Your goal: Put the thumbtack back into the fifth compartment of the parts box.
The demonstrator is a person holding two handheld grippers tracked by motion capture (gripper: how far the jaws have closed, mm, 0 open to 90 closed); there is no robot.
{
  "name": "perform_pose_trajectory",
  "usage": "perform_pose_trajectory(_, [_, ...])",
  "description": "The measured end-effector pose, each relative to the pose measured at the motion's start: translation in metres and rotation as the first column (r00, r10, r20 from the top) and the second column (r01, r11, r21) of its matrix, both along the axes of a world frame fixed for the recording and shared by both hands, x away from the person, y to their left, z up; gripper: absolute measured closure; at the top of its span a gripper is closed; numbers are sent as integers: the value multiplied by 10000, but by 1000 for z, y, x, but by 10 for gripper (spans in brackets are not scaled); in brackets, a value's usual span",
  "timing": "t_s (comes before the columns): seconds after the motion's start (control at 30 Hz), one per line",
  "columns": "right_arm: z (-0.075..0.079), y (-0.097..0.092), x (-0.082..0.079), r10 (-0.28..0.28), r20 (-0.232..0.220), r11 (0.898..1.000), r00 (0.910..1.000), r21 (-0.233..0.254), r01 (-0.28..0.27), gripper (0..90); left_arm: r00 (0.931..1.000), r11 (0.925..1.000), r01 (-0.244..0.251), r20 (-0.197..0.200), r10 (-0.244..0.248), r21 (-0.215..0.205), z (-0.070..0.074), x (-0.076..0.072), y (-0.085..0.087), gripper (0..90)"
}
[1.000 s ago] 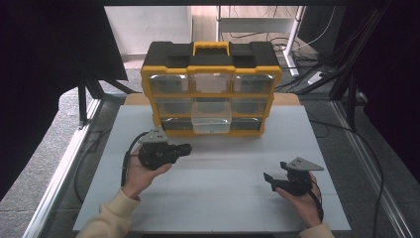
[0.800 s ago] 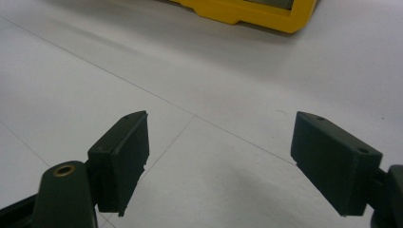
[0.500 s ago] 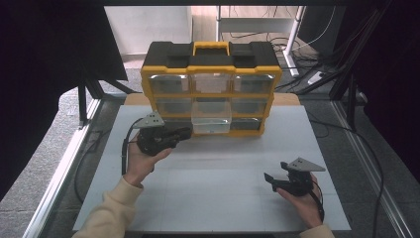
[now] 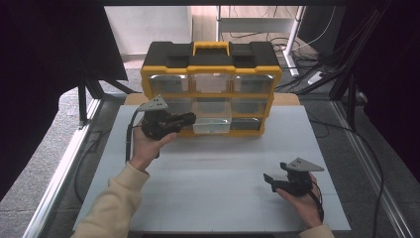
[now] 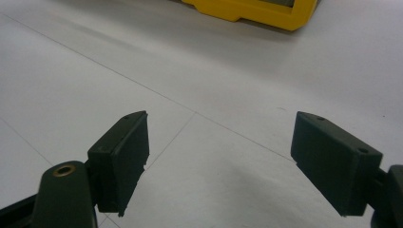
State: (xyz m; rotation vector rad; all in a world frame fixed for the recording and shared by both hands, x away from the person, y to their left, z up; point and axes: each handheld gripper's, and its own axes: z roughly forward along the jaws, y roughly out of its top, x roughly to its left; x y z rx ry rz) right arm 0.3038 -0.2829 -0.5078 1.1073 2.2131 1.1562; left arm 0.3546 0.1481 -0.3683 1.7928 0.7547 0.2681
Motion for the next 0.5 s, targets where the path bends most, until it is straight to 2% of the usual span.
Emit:
perform_pose_trajectory(0.07, [0, 0, 0, -5, -19, 10000, 10000, -1, 5, 209, 10000, 9999, -31, -51, 30, -123, 3, 7, -1, 824])
perform_pose_trajectory(0.27, [0, 0, 0, -3, -23, 10000, 10000, 6, 3, 209, 9992, 9995, -305, -255, 305, 17, 5, 31, -8, 824])
perform_pose_trajectory(0.5, [-1, 0, 1, 14, -83, 10000, 10000, 16, -14, 209, 9984, 9992, -352, -435, 360, 174, 2, 48, -17, 823])
